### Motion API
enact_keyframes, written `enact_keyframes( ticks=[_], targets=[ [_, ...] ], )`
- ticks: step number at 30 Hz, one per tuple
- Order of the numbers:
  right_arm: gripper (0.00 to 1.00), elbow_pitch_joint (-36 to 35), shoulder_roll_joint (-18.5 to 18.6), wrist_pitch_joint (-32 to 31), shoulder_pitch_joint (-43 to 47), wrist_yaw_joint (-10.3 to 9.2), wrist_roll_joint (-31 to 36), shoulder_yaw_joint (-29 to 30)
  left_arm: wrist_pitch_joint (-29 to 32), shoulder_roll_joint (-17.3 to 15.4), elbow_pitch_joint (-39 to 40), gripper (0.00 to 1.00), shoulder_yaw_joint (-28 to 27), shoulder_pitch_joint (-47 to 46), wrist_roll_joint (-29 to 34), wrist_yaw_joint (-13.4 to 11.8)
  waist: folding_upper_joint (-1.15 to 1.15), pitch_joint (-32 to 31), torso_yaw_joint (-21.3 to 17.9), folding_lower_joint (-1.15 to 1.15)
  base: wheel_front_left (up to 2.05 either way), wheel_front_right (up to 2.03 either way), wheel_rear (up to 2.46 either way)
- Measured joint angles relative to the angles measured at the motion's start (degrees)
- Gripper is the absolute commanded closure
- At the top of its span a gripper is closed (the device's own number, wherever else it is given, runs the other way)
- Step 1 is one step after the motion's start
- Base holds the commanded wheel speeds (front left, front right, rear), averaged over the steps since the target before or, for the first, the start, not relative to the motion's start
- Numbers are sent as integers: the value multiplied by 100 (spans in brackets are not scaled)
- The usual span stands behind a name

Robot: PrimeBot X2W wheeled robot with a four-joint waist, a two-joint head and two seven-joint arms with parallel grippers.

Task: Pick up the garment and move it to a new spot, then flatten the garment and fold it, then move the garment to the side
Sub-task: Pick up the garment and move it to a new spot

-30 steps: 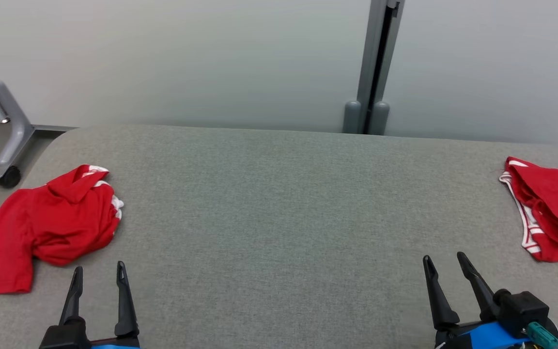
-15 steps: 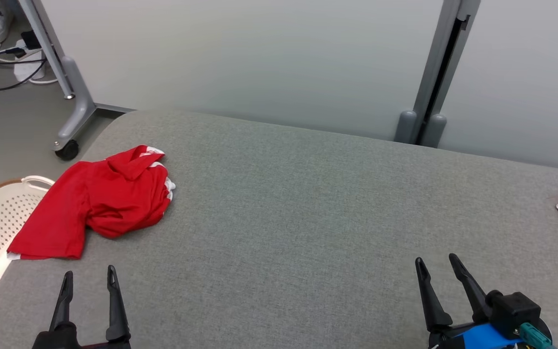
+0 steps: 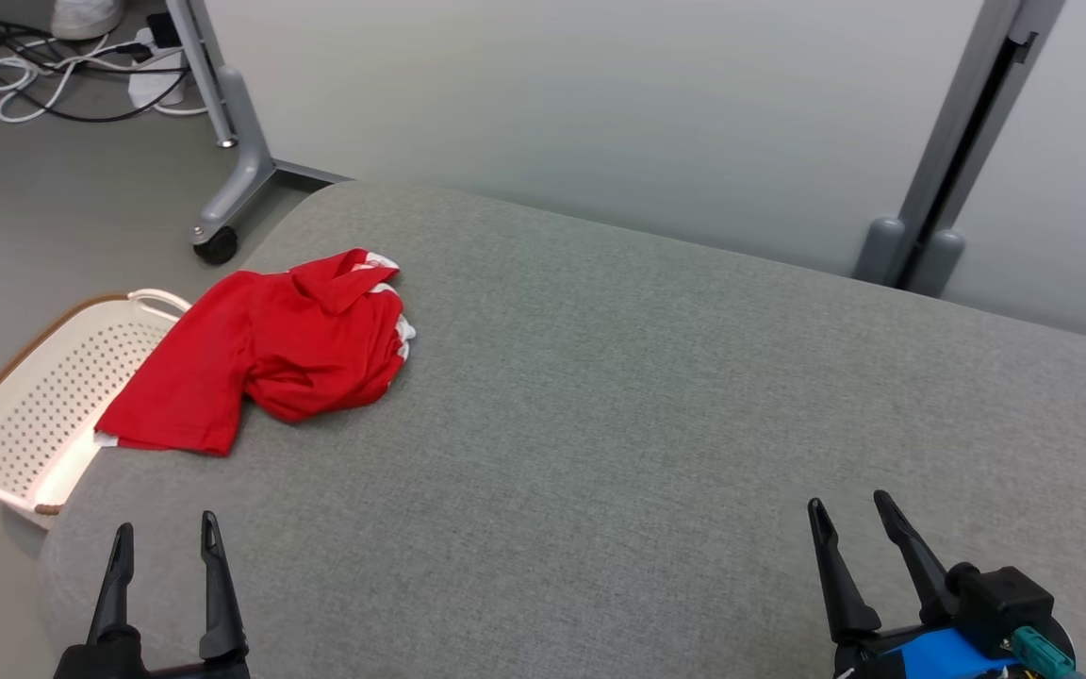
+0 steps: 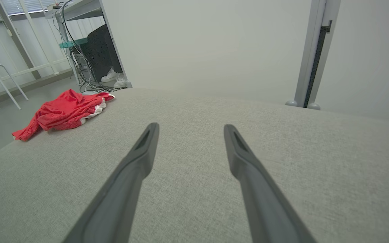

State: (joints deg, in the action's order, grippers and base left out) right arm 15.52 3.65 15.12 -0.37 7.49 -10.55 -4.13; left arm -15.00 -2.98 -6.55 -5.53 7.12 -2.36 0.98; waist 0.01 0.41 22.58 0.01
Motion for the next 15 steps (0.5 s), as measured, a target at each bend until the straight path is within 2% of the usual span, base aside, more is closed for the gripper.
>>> enact_keyframes(
  ticks=[7, 15],
  targets=[
    [0, -14, 2, 0, -2, 0, 29, -25, 1, 0, 41, 0, -46, 52, -9, -10, 0, 45, 201, 0, 0, 0, 0],
    [0, -15, 27, 0, -7, 0, 27, -81, 0, 1, 68, 0, -67, 74, -21, -45, 0, 87, 223, 0, 0, 0, 0]
  ],
)
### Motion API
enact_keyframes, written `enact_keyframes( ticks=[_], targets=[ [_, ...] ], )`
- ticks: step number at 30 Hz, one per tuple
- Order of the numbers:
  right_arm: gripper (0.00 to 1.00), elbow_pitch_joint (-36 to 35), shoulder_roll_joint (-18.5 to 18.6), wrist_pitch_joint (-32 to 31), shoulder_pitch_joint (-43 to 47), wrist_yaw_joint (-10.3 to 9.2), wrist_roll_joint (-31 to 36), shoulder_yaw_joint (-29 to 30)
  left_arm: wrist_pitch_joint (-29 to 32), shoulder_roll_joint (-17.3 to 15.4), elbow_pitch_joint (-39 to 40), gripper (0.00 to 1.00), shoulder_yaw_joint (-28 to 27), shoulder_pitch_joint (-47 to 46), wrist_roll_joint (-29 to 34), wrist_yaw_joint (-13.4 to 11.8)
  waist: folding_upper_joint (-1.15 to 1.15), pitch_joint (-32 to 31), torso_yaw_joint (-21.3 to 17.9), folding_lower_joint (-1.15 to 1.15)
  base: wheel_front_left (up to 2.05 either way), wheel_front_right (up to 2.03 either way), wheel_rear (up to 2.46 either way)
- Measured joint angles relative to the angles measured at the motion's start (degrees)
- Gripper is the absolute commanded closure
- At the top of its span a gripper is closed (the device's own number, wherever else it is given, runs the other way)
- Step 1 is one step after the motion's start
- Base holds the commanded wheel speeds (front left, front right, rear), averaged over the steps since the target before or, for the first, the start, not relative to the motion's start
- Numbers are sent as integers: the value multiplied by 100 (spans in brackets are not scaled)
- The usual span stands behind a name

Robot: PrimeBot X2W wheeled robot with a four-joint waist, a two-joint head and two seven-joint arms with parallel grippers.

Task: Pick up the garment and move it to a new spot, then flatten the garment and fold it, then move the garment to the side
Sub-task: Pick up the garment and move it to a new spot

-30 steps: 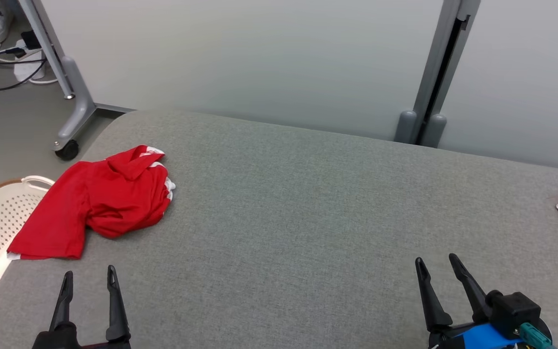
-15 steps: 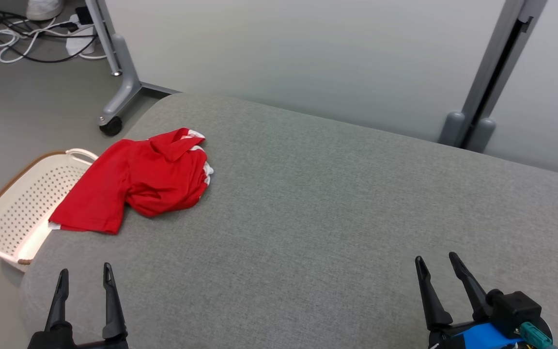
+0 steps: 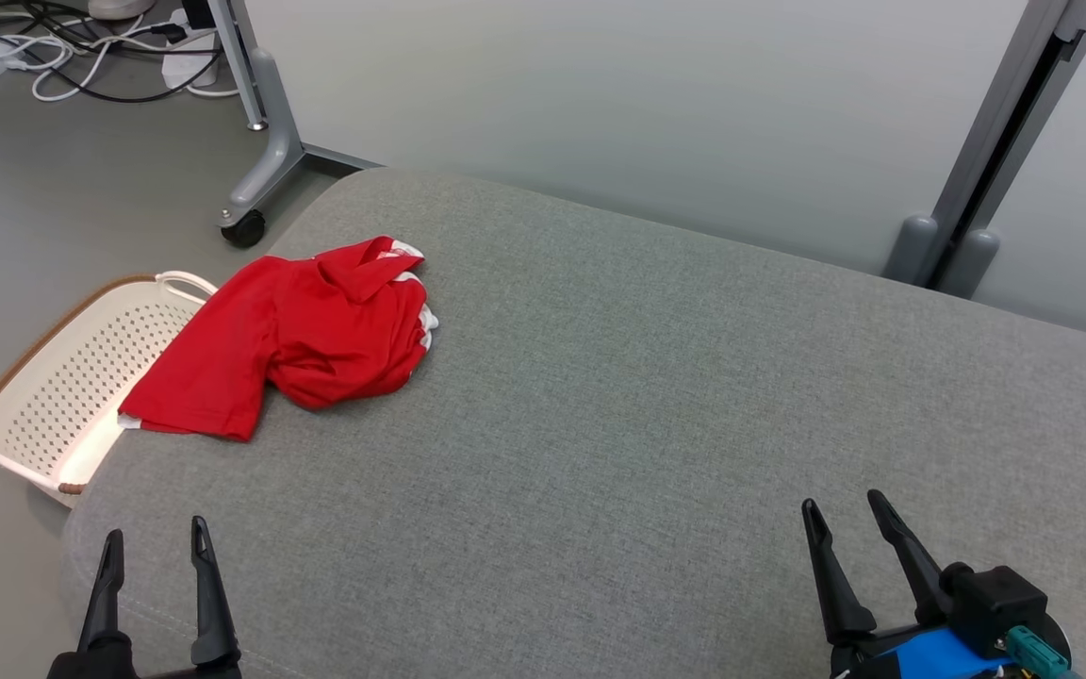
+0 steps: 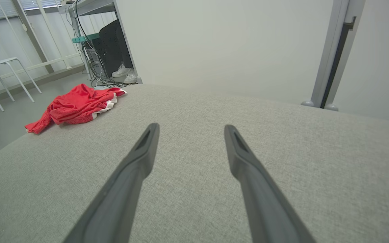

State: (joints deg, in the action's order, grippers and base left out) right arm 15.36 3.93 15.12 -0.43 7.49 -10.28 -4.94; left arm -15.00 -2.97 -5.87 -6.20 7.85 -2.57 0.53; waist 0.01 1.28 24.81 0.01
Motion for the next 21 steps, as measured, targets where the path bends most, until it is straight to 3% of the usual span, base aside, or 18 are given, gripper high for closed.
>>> enact_keyframes(
  ticks=[10, 21],
  targets=[
    [0, -111, 104, 0, -59, 0, -18, -33, 0, 0, -56, 0, -73, -202, -92, -16, 0, 158, -221, 0, 0, 0, 0],
    [0, -378, 478, 0, -426, -1, 82, -44, 0, -354, -436, 0, -672, -1937, -258, 13, 0, 903, -936, 0, 0, 0, 0]
  ],
)
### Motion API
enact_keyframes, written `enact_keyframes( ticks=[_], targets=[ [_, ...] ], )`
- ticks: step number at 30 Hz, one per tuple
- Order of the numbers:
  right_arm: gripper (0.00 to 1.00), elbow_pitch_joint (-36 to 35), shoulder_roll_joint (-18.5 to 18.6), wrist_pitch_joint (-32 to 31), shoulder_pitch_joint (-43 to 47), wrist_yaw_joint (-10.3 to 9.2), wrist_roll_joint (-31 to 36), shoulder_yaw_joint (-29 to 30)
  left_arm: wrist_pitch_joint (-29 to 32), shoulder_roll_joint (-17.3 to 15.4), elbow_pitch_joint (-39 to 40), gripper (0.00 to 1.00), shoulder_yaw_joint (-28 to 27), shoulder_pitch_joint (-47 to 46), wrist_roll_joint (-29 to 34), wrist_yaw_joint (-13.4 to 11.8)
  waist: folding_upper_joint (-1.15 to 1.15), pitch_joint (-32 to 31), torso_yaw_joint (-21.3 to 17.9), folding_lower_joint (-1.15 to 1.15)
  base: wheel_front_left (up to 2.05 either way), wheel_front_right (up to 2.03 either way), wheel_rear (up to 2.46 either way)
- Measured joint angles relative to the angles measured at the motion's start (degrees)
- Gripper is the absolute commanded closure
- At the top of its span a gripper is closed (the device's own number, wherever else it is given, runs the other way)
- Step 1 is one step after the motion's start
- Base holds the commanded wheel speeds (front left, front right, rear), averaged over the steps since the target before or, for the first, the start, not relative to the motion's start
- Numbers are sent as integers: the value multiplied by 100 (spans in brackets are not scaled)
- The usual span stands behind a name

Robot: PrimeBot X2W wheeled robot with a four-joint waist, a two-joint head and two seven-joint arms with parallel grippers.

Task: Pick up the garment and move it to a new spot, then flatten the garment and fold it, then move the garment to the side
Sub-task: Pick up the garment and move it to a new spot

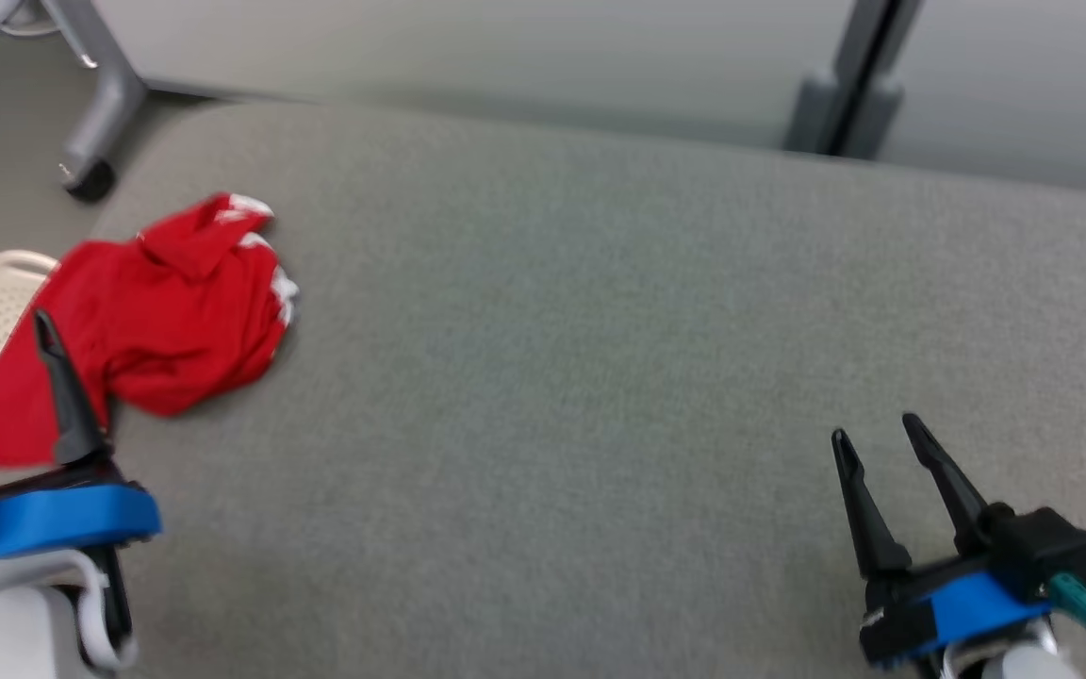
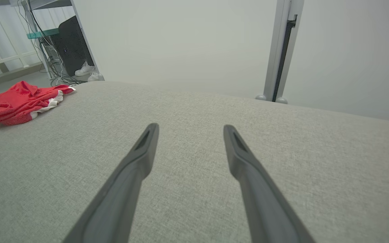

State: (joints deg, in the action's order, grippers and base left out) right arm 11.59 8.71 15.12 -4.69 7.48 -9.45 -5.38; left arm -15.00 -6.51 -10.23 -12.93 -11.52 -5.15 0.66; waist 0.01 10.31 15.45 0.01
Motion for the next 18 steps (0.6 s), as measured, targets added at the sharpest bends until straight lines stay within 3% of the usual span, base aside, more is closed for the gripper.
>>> enact_keyframes(
  ticks=[10, 18],
  targets=[
    [0, -584, 430, 0, -335, 1, 135, 211, -5, -694, -825, 0, -547, -1504, -80, -63, 0, 988, -697, 1, 0, 0, 0],
    [0, -1131, 651, -45, -361, 1, 187, 434, 70, -1279, -2540, 0, -709, -2447, -247, 53, 0, 1588, -948, 0, 0, 0, 0]
  ],
)
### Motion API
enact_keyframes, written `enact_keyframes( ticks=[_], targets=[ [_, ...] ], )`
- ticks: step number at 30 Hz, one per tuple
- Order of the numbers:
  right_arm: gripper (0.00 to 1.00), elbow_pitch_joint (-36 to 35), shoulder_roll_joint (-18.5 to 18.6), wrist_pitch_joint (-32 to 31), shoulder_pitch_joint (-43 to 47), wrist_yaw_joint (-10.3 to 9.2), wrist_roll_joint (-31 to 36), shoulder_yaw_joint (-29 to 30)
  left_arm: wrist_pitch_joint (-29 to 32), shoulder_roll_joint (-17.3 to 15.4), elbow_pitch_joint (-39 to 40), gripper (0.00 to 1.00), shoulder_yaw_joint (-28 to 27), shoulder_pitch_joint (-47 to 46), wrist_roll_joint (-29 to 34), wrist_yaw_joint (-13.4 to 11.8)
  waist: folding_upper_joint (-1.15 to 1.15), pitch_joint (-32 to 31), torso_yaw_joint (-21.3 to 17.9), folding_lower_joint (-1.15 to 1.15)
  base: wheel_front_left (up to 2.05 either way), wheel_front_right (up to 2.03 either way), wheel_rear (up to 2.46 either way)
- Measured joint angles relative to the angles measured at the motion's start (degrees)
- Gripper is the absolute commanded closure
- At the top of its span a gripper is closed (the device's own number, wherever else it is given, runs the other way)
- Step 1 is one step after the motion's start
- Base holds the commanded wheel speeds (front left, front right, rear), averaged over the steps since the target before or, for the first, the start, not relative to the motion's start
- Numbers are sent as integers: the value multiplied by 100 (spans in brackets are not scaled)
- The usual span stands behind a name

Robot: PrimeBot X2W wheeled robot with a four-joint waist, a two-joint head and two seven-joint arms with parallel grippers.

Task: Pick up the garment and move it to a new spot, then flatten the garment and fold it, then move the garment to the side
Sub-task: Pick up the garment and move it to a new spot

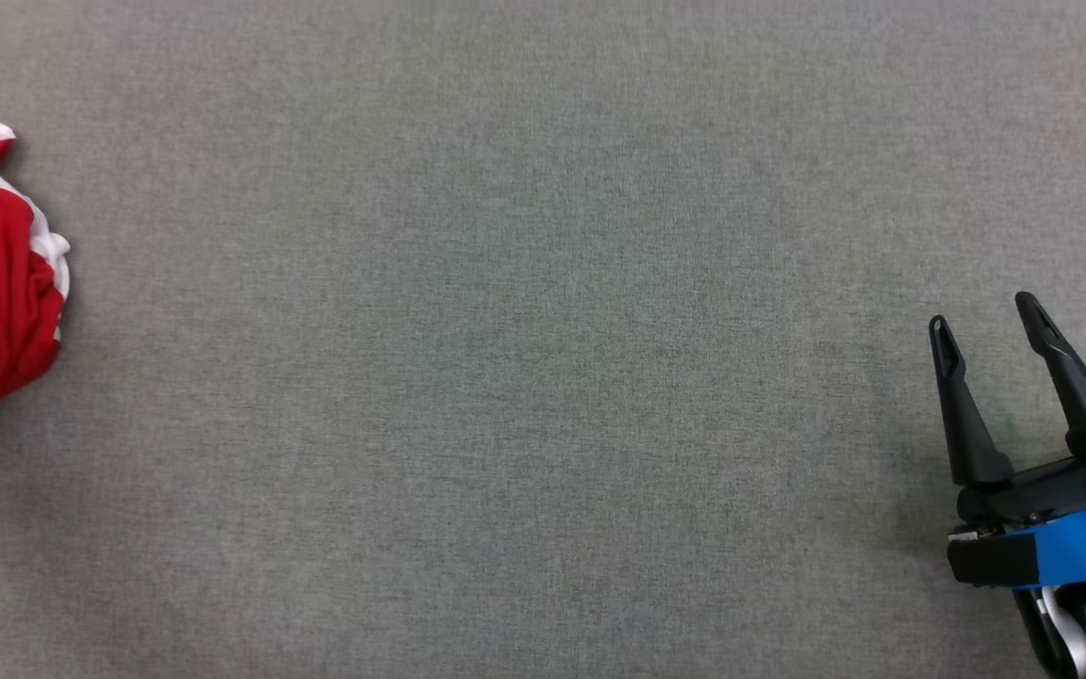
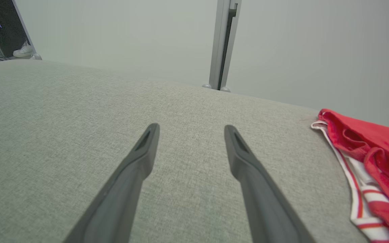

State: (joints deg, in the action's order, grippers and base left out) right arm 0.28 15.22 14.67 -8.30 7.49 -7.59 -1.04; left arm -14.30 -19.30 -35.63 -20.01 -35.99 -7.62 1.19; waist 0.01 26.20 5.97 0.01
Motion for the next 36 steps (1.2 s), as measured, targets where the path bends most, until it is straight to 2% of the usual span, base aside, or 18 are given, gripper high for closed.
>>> enact_keyframes(
  ticks=[6, 10, 14, 20, 21, 22, 23, 28, 36],
  targets=[
    [0, -260, 82, -103, 36, 0, 44, 102, 421, -198, -1218, 0, 43, -405, -107, 138, 0, 242, -34, -1, 0, 0, 0],
    [0, -382, 112, -153, 62, 0, 62, 147, 1020, -268, -1951, 0, 53, -577, -231, 240, 0, 309, -52, 0, 0, 0, 0],
    [0, -450, 119, -163, 102, 0, 70, 168, 1190, -333, -2242, 0, 63, -703, -298, 304, 0, 306, -60, -2, 0, 0, 0],
    [0, -466, 93, -224, 153, 0, 96, 143, 1861, -408, -2840, 0, 68, -935, -480, 412, -2, 179, -82, -2, 0, 0, 0],
    [0, -464, 85, -224, 153, 0, 98, 134, 1916, -408, -2887, 51, 59, -969, -535, 417, -2, 163, -89, -2, 0, 0, 0],
    [0, -461, 78, -224, 153, 0, 98, 121, 1936, -414, -2919, 51, 59, -986, -552, 424, -1, 146, -97, -2, 0, 0, 0],
    [0, -457, 60, -224, 152, 0, 98, 102, 1947, -426, -2943, 100, 62, -988, -552, 425, -2, 131, -110, -2, 0, 0, 0],
    [0, -366, -15, -214, 143, 0, 80, 41, 1758, -455, -2975, 100, 107, -988, -573, 443, -1, 25, -188, -2, 0, 0, 0],
    [0, 3, -252, -76, 18, 0, -43, -167, 1115, -620, -2654, 100, 379, -1190, -416, 490, -2, -297, -373, -1, 0, 0, 0]
  ],
)
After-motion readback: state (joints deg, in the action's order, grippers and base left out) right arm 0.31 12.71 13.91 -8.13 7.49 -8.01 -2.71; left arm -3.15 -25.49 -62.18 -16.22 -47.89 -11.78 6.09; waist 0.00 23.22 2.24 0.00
